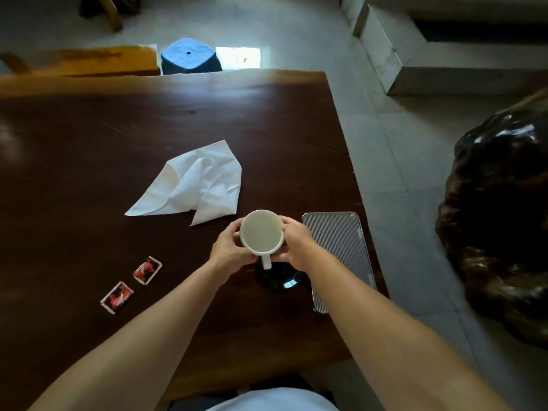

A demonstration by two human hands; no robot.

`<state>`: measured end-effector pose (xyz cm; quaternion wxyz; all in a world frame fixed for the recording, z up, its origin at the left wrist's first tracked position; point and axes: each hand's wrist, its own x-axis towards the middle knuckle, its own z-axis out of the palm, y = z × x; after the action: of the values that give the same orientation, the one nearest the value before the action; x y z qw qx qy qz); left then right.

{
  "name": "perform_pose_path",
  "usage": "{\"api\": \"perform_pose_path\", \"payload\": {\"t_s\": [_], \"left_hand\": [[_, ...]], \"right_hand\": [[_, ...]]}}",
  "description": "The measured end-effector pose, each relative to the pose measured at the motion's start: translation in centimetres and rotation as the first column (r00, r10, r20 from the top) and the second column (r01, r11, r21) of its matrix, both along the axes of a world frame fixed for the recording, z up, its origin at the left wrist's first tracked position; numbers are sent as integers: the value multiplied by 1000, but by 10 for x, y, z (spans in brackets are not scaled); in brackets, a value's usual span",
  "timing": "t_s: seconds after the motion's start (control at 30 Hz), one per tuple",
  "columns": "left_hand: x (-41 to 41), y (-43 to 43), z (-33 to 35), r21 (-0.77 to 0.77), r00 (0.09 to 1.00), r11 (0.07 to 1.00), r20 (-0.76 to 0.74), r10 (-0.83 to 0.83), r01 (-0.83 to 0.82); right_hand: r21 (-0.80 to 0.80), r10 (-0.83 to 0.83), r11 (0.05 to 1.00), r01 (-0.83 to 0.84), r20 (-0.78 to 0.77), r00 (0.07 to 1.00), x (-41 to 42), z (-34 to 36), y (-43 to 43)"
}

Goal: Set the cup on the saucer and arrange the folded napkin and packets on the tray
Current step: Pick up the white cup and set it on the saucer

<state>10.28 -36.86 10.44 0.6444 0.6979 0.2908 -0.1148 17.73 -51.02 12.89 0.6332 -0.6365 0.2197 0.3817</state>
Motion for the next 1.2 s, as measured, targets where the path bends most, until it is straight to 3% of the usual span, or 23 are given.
{"api": "perform_pose_path", "payload": {"t_s": [0.8,1.2], "left_hand": [[-28,-43,-30,-89,997,995,-53,-52,47],[-23,-63,-64,13,986,995,-133,-100,103]], "right_hand": [[-13,68,998,-69,-68,995,-34,-12,-60],[-121,29,991,-54,-205,978,-22,-54,-73]]}}
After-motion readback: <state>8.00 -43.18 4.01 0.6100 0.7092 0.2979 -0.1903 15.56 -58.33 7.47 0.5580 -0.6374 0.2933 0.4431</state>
